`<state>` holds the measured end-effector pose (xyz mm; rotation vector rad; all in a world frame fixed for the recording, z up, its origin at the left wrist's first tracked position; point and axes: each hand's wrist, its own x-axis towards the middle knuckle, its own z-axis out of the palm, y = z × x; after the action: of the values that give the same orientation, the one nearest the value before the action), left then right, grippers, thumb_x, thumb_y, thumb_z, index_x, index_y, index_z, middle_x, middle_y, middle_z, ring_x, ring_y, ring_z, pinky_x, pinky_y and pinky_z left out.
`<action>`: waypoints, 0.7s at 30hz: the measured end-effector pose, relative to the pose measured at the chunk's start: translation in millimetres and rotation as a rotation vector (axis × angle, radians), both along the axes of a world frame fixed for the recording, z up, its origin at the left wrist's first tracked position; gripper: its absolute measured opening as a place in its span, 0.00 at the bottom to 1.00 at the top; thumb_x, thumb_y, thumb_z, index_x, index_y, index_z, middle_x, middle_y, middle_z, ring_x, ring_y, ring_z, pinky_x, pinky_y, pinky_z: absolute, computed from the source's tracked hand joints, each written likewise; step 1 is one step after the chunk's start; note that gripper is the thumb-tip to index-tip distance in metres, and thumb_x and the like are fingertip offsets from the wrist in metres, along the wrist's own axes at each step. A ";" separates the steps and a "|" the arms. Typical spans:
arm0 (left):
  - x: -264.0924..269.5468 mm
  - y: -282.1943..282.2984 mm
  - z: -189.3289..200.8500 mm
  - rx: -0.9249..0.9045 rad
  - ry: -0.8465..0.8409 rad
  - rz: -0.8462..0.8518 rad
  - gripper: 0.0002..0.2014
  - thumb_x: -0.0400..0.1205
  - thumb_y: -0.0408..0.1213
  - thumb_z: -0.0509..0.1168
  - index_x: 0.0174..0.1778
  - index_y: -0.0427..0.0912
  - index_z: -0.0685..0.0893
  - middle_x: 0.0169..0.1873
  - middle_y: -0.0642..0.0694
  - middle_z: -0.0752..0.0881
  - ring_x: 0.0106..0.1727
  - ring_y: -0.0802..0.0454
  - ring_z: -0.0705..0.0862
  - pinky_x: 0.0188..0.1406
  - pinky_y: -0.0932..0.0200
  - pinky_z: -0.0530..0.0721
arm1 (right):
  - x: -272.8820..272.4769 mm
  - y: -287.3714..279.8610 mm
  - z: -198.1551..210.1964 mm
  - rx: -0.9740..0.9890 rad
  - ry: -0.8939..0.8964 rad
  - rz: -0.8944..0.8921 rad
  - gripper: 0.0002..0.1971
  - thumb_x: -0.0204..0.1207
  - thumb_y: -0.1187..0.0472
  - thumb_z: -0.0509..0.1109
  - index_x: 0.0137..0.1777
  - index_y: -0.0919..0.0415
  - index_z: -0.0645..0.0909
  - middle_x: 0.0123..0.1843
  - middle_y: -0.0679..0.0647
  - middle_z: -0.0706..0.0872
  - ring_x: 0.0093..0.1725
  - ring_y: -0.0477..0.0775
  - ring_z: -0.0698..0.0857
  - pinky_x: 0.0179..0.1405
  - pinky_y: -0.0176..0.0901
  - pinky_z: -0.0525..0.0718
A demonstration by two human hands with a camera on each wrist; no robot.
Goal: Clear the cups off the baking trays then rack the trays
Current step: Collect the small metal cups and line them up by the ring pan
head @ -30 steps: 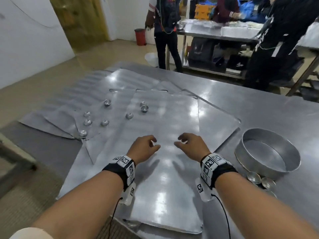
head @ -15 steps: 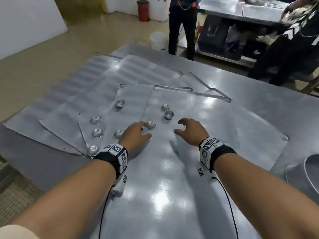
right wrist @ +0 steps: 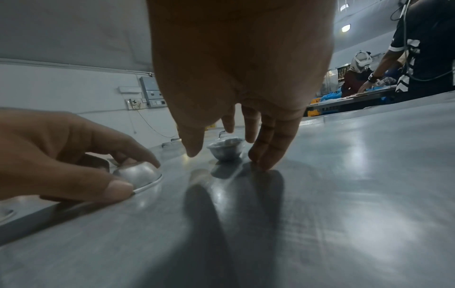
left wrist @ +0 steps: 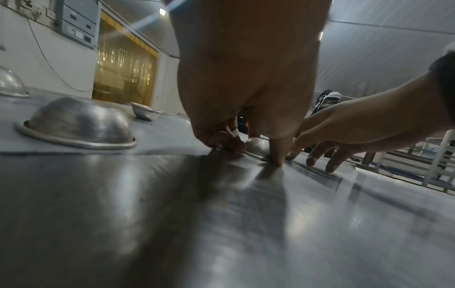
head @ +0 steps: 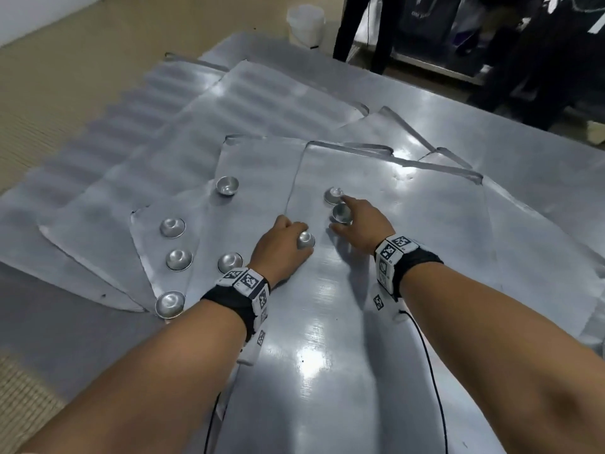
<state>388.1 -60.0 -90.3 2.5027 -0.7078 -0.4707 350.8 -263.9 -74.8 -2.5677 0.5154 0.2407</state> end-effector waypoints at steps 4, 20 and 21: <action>-0.1 2.8 0.9 -0.029 -0.016 -0.033 0.19 0.81 0.49 0.72 0.65 0.45 0.82 0.62 0.46 0.77 0.54 0.42 0.83 0.51 0.57 0.77 | 3.0 6.4 -6.8 -0.058 0.018 -0.008 0.20 0.79 0.47 0.71 0.69 0.50 0.79 0.60 0.57 0.84 0.59 0.62 0.84 0.56 0.51 0.82; -99.1 -13.4 44.9 -0.003 0.047 -0.226 0.21 0.76 0.52 0.76 0.61 0.47 0.83 0.55 0.48 0.87 0.52 0.49 0.83 0.46 0.55 0.78 | -179.4 11.3 28.9 0.049 0.043 -0.086 0.21 0.77 0.47 0.72 0.68 0.53 0.82 0.62 0.54 0.88 0.59 0.57 0.86 0.56 0.47 0.83; -111.9 -19.3 46.7 0.008 0.059 -0.248 0.24 0.76 0.52 0.76 0.65 0.47 0.83 0.58 0.47 0.87 0.55 0.48 0.83 0.51 0.54 0.80 | -200.1 9.4 31.8 0.060 0.042 -0.107 0.22 0.76 0.48 0.72 0.68 0.53 0.82 0.63 0.54 0.88 0.60 0.57 0.86 0.57 0.46 0.82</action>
<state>276.2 -79.3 -43.6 2.4075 -0.9997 -0.6329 150.7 -254.5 -43.0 -2.4731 0.6500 0.2687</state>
